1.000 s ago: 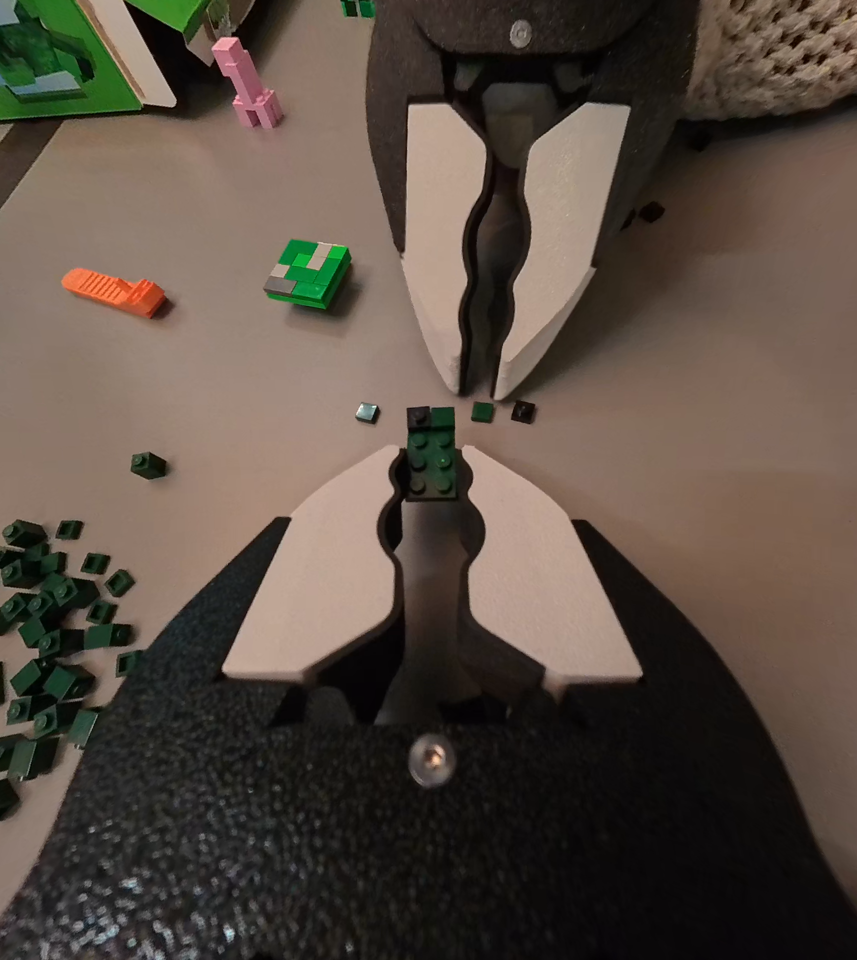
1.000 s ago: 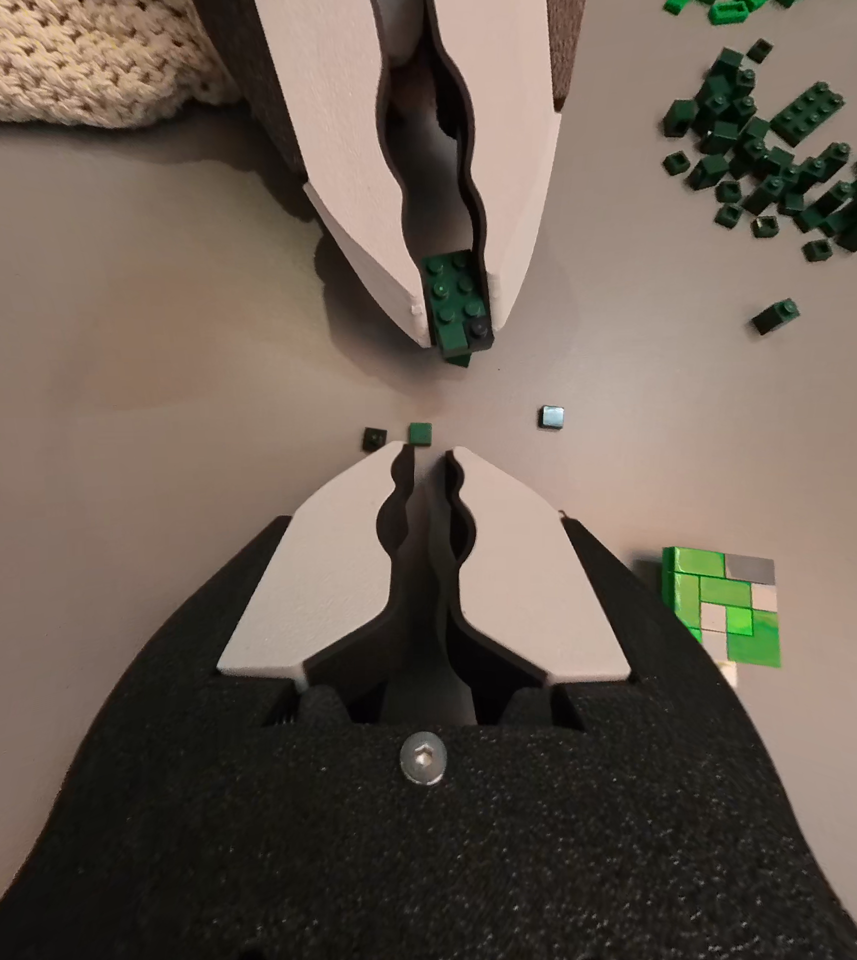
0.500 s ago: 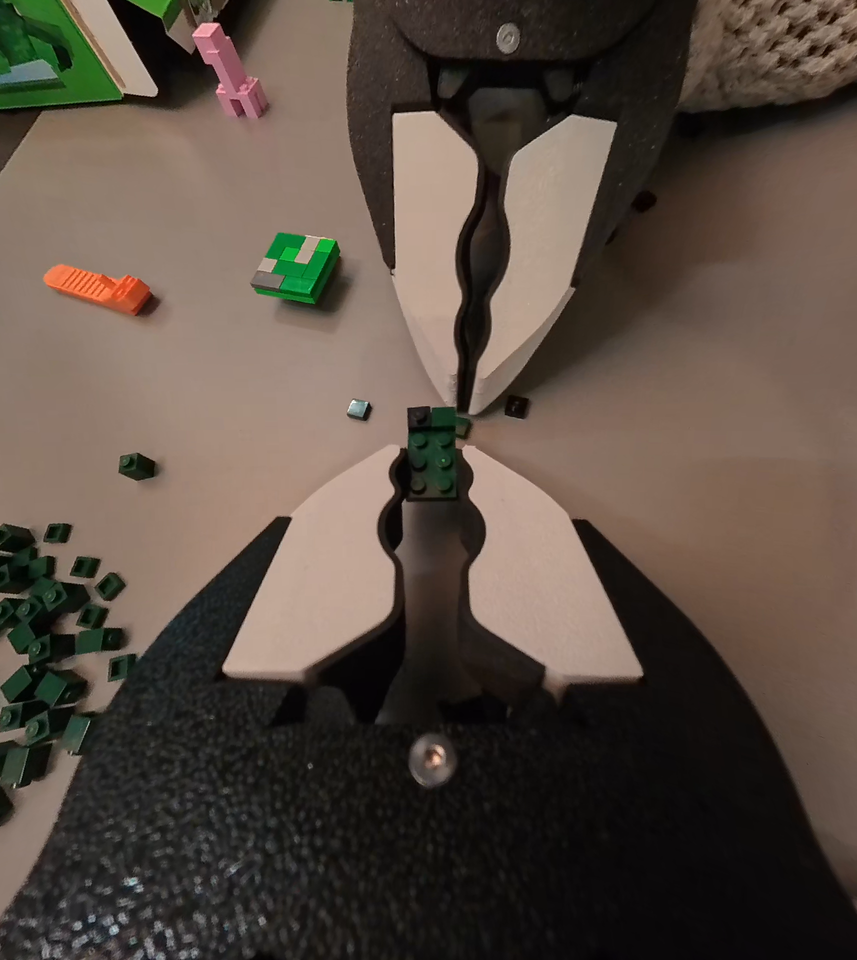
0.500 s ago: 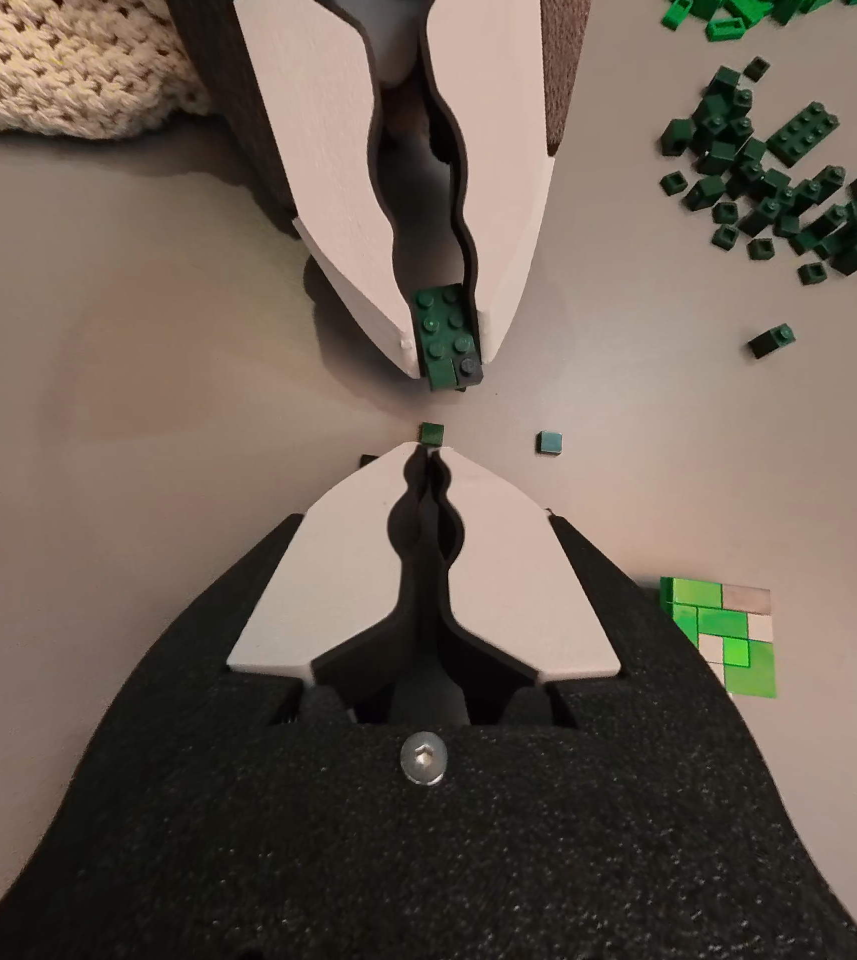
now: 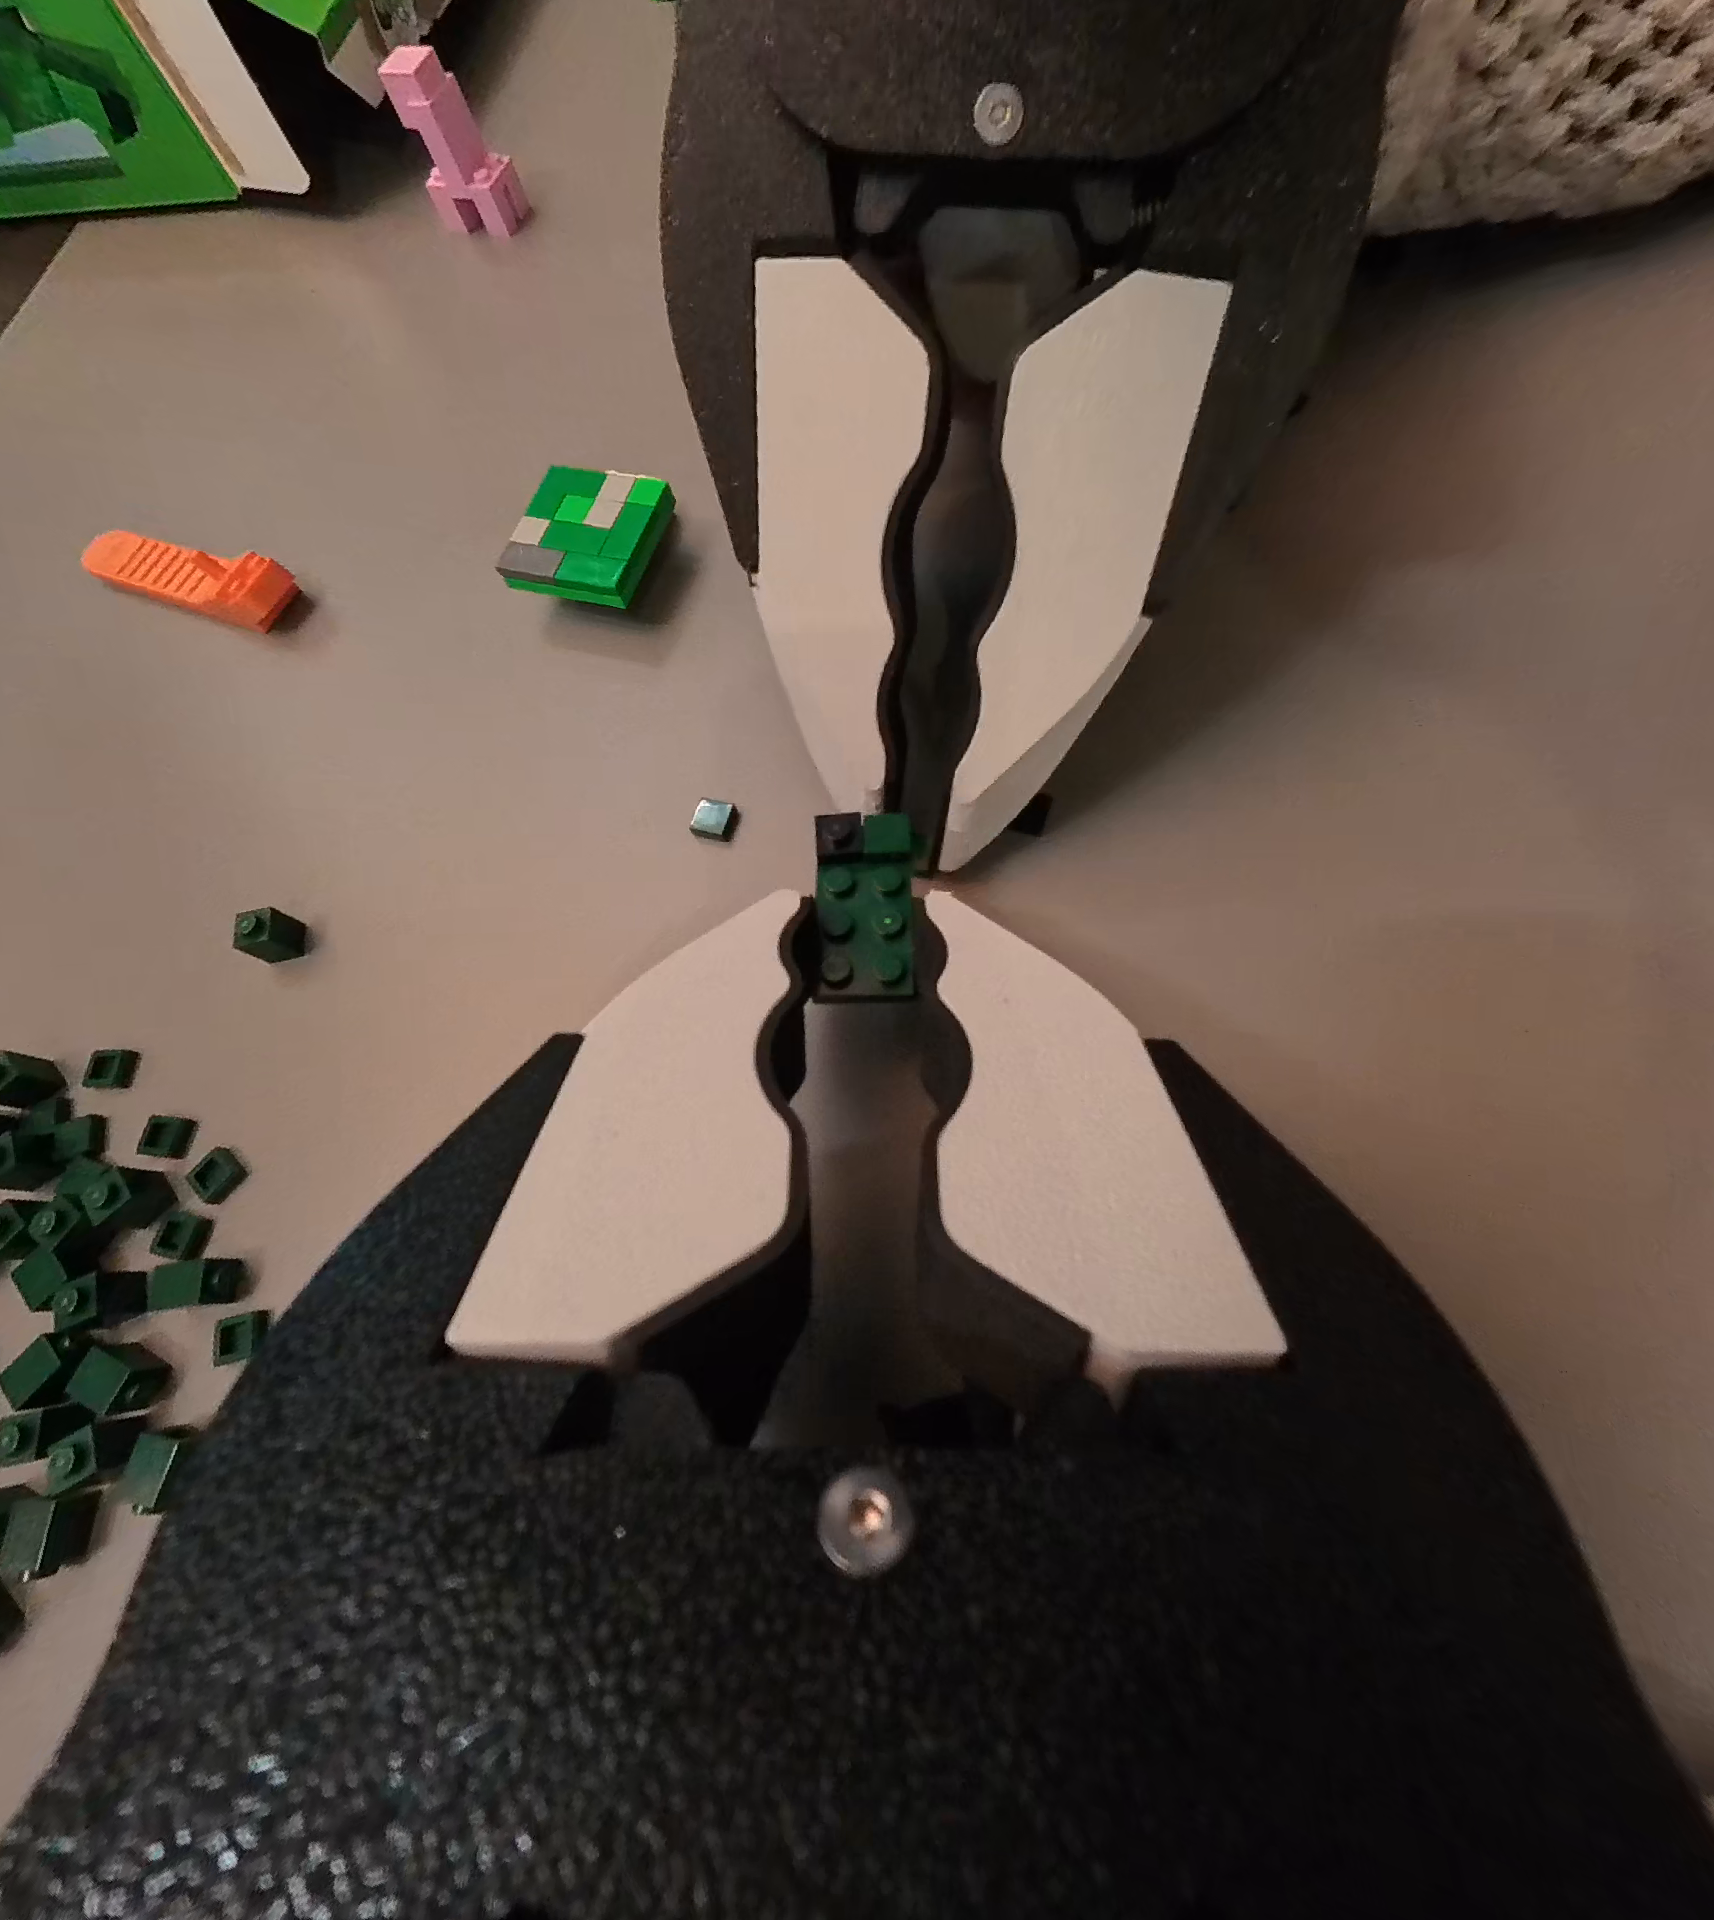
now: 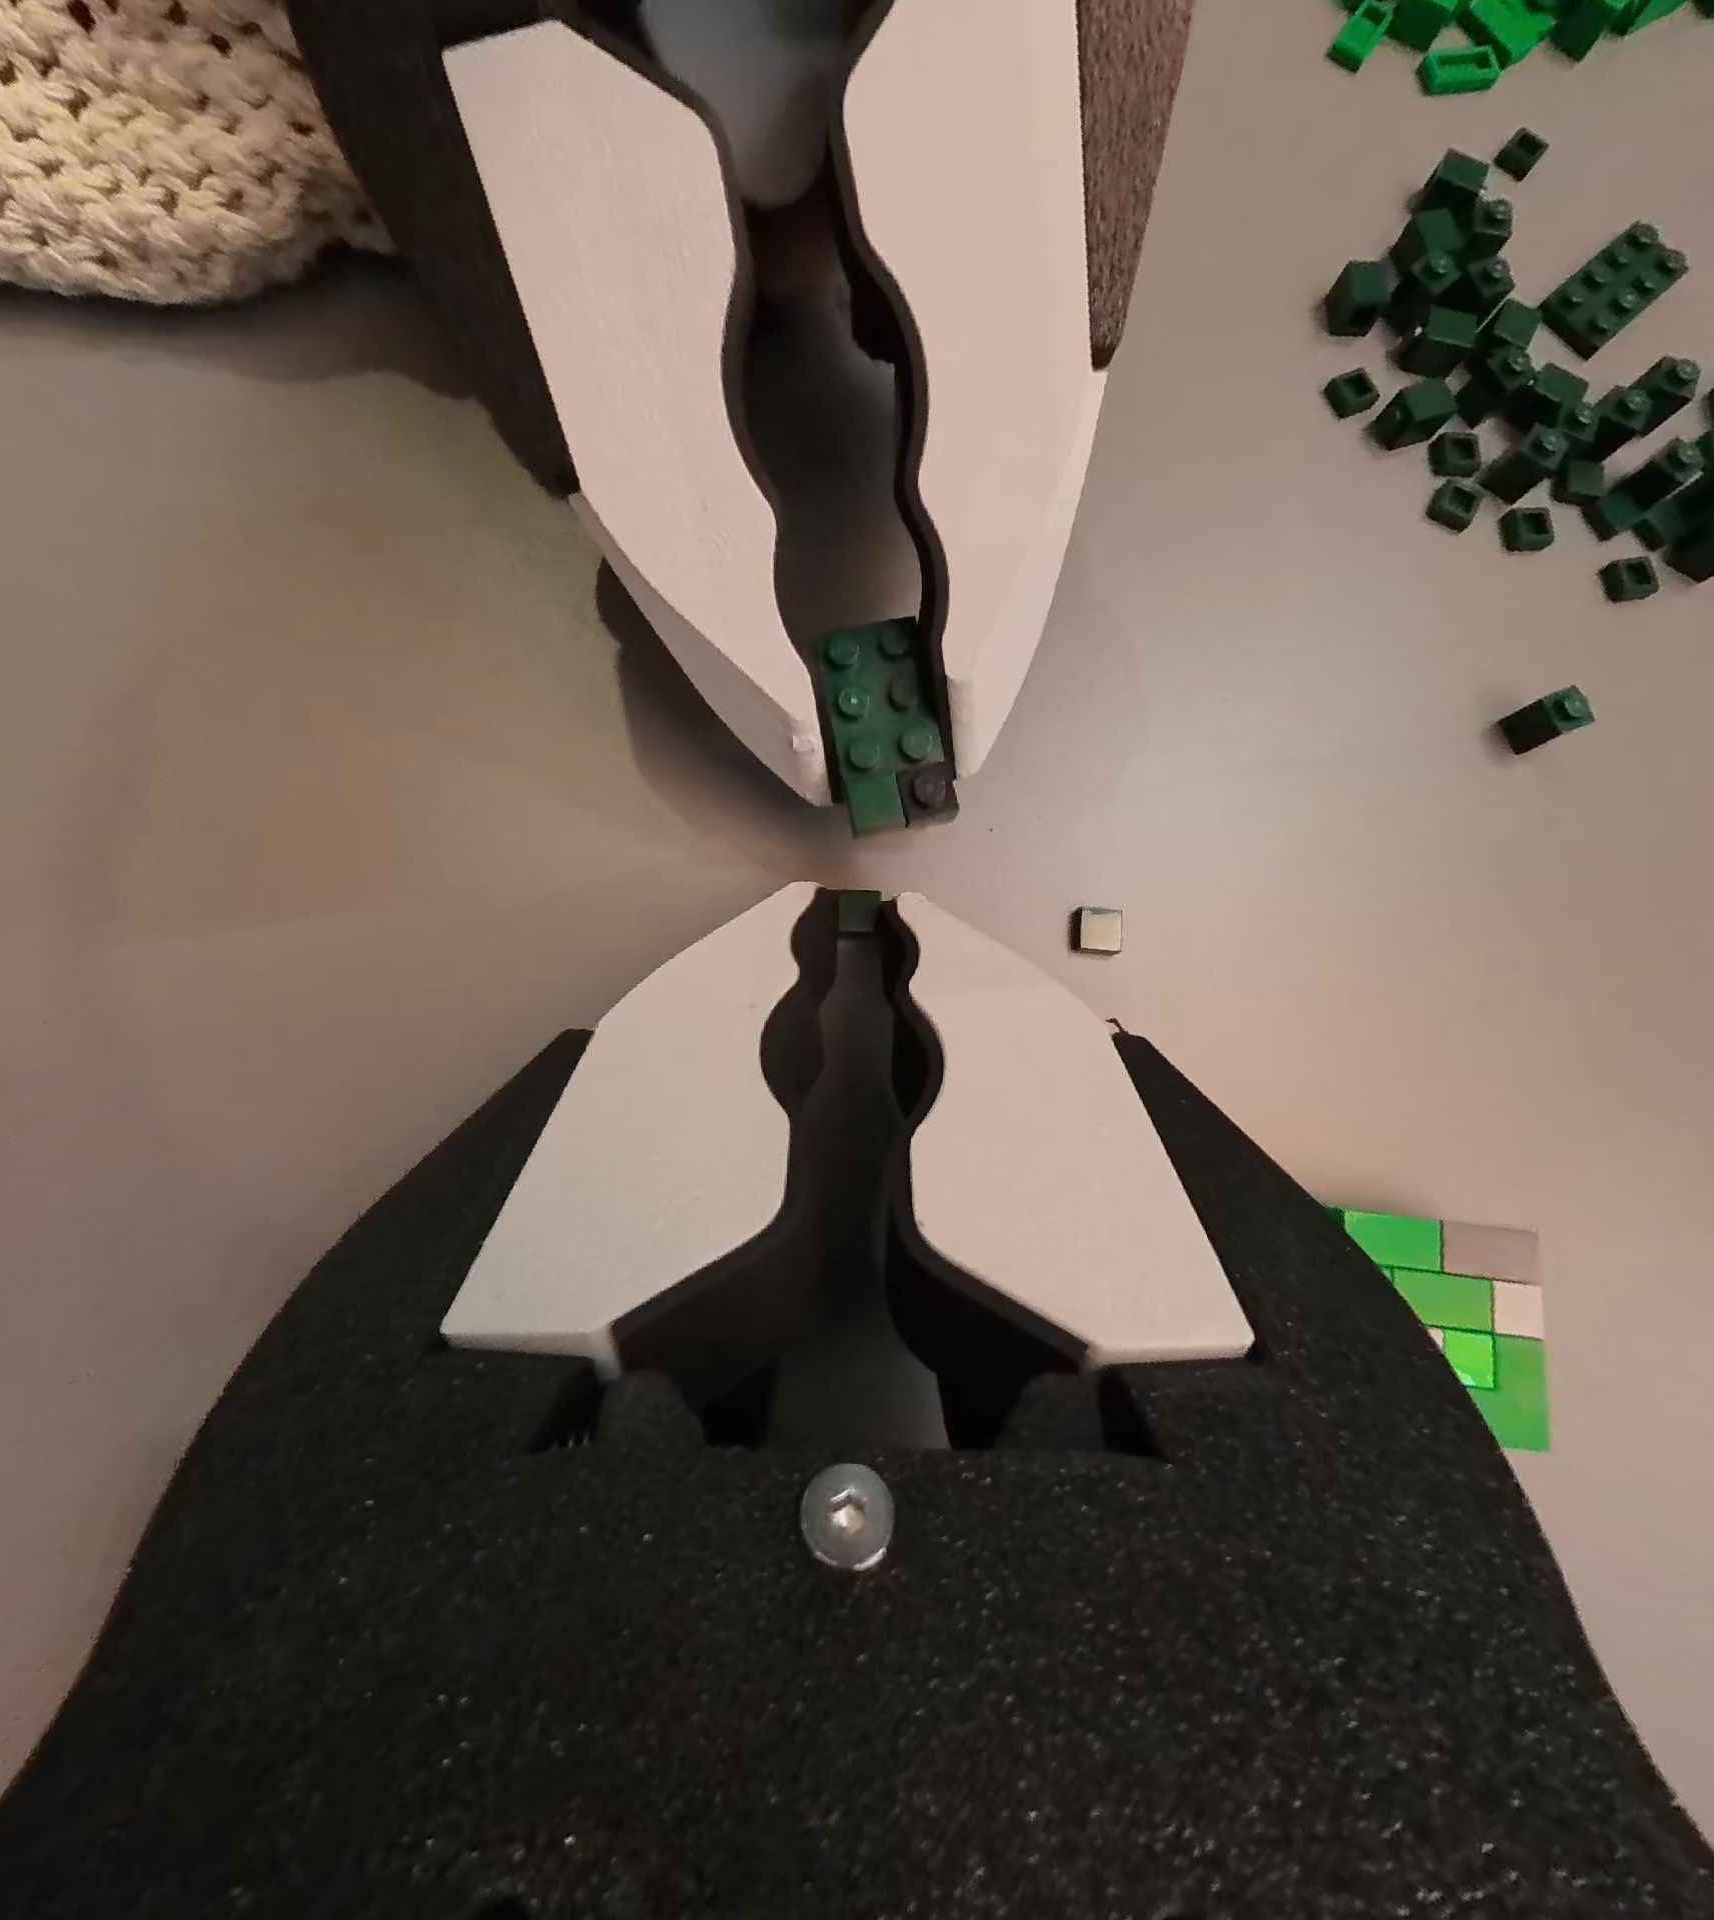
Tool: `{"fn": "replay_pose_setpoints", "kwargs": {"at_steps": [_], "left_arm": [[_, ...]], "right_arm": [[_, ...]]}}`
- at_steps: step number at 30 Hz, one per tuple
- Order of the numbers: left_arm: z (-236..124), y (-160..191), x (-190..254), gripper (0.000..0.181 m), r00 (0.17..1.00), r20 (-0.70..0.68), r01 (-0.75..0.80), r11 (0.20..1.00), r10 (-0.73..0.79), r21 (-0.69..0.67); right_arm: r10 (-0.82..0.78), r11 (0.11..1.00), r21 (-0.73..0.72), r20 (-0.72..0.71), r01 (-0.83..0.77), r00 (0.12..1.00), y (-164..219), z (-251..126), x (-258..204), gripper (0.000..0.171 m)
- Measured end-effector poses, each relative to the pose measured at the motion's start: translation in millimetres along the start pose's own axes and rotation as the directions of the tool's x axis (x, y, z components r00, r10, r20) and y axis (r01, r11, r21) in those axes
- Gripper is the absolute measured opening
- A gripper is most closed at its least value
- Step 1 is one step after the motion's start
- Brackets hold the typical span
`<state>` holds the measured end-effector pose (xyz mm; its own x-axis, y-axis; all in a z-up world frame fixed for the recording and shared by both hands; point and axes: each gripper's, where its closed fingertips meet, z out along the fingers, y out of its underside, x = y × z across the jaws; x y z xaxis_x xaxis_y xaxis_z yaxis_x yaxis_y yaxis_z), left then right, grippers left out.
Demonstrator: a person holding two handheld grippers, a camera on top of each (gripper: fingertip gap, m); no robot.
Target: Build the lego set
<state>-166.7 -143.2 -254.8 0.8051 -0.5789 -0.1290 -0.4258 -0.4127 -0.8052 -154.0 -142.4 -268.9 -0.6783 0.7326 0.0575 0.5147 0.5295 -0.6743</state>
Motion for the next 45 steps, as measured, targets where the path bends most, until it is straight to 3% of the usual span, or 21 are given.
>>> {"fn": "replay_pose_setpoints", "kwargs": {"at_steps": [8, 14, 19, 34, 42, 45], "left_arm": [[0, -1, 0, 0.016, 1.0, -0.001, 0.007, 1.0, -0.007, 0.006], [0, -1, 0, 0.017, 1.0, 0.001, 0.004, 1.0, -0.004, 0.006], [-2, -2, -1, 0.016, 1.0, 0.0, 0.008, 1.0, -0.008, 0.016], [-2, -3, -1, 0.016, 1.0, -0.001, 0.011, 1.0, -0.011, 0.027], [-2, -3, -1, 0.017, 1.0, 0.001, 0.01, 1.0, -0.01, 0.028], [-3, -4, -2, 0.016, 1.0, 0.003, 0.011, 0.999, -0.011, 0.033]], "right_arm": [[-0.026, 1.0, -0.006, -0.06, 0.026, 0.998, 2, -15, 12, 0.008], [-0.028, 0.987, 0.155, -0.027, 0.032, 0.999, -34, -41, 13, 0.007], [-0.131, 0.987, 0.085, -0.036, 0.133, 0.991, -38, -24, 8, 0.007], [-0.136, 0.989, 0.052, -0.011, 0.137, 0.991, -38, -12, 7, 0.008], [-0.103, 0.992, 0.069, -0.026, 0.104, 0.994, -38, -14, 11, 0.015], [0.027, 0.99, 0.138, -0.015, -0.024, 1.0, -40, -22, 20, 0.016]]}}
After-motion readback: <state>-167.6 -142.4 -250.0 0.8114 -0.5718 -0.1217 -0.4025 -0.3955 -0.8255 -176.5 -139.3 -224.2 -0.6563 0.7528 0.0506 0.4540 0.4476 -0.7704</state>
